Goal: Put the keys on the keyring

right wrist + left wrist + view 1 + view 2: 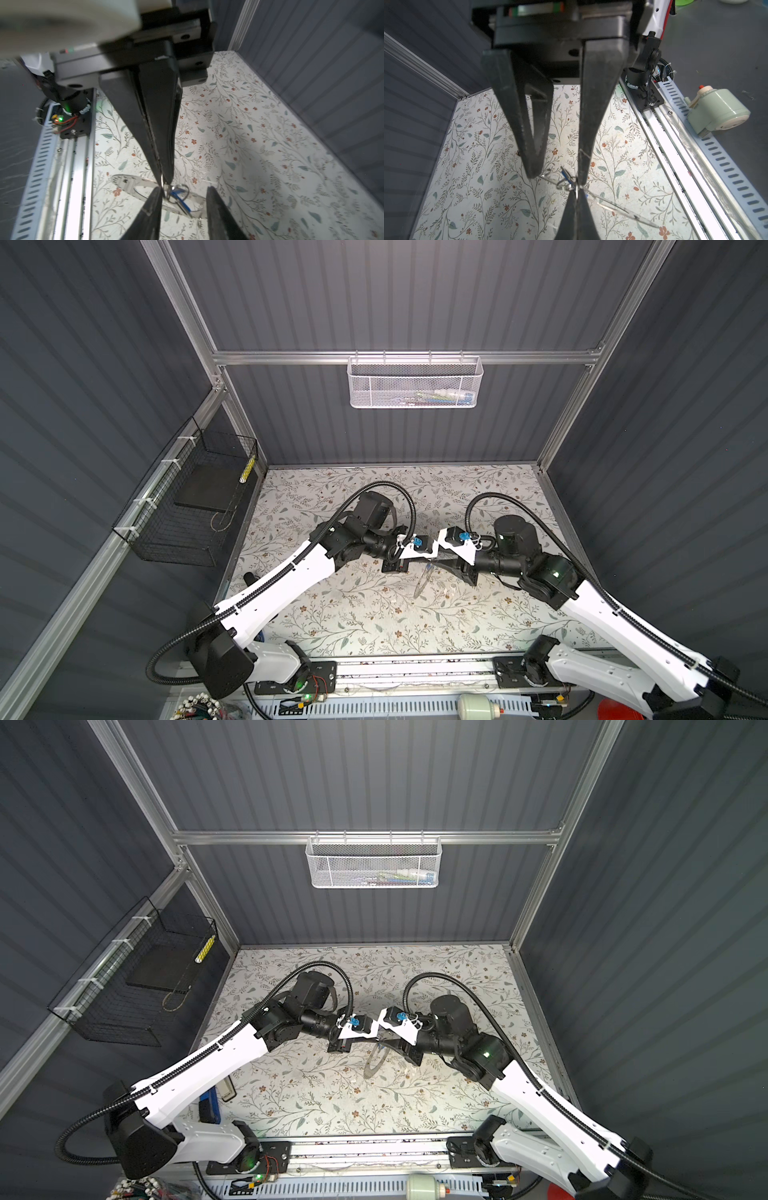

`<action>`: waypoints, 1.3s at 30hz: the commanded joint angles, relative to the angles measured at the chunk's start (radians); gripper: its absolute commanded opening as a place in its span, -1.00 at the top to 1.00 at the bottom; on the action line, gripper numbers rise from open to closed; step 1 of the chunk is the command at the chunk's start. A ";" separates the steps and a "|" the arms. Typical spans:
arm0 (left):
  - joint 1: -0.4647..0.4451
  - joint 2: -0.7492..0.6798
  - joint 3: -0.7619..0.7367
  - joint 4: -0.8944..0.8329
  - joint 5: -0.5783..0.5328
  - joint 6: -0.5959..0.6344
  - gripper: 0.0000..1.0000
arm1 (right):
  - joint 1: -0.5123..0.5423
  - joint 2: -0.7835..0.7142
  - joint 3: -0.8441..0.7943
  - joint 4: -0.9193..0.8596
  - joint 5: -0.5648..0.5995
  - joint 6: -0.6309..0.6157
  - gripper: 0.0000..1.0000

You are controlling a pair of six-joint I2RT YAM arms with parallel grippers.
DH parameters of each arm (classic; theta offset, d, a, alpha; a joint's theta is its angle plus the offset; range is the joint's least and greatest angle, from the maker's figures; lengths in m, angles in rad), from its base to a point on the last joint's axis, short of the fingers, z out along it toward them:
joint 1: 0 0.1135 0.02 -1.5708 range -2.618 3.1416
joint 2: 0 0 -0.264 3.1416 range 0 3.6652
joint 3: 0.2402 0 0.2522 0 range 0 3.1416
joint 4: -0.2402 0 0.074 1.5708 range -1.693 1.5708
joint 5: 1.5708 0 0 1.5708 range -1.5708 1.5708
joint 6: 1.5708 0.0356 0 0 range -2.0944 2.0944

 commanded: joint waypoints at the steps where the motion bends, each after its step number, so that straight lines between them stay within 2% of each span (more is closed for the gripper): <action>1: 0.009 -0.018 -0.002 0.058 0.060 -0.096 1.00 | -0.003 -0.069 -0.064 0.069 0.062 0.029 0.12; 6: 0.046 -0.042 -0.036 0.153 0.132 -0.181 1.00 | -0.005 -0.106 -0.122 0.113 0.042 0.090 0.01; 13: 0.084 -0.079 -0.090 0.288 0.204 -0.286 1.00 | -0.008 -0.066 -0.134 0.176 0.035 0.141 -0.08; 20: 0.089 -0.087 -0.105 0.320 0.226 -0.301 1.00 | -0.029 -0.009 -0.130 0.305 0.001 0.196 -0.08; 25: 0.089 -0.083 -0.104 0.336 0.240 -0.309 1.00 | -0.059 0.035 -0.104 0.326 -0.060 0.226 -0.07; 30: 0.089 -0.087 -0.105 0.362 0.225 -0.315 1.00 | -0.072 0.029 -0.109 0.324 -0.145 0.224 0.15; 34: 0.091 -0.083 -0.105 0.397 0.220 -0.345 1.00 | -0.072 0.014 -0.112 0.291 -0.157 0.210 0.35; 39: 0.094 -0.090 -0.117 0.446 0.192 -0.374 1.00 | -0.075 -0.018 -0.123 0.292 -0.166 0.191 0.75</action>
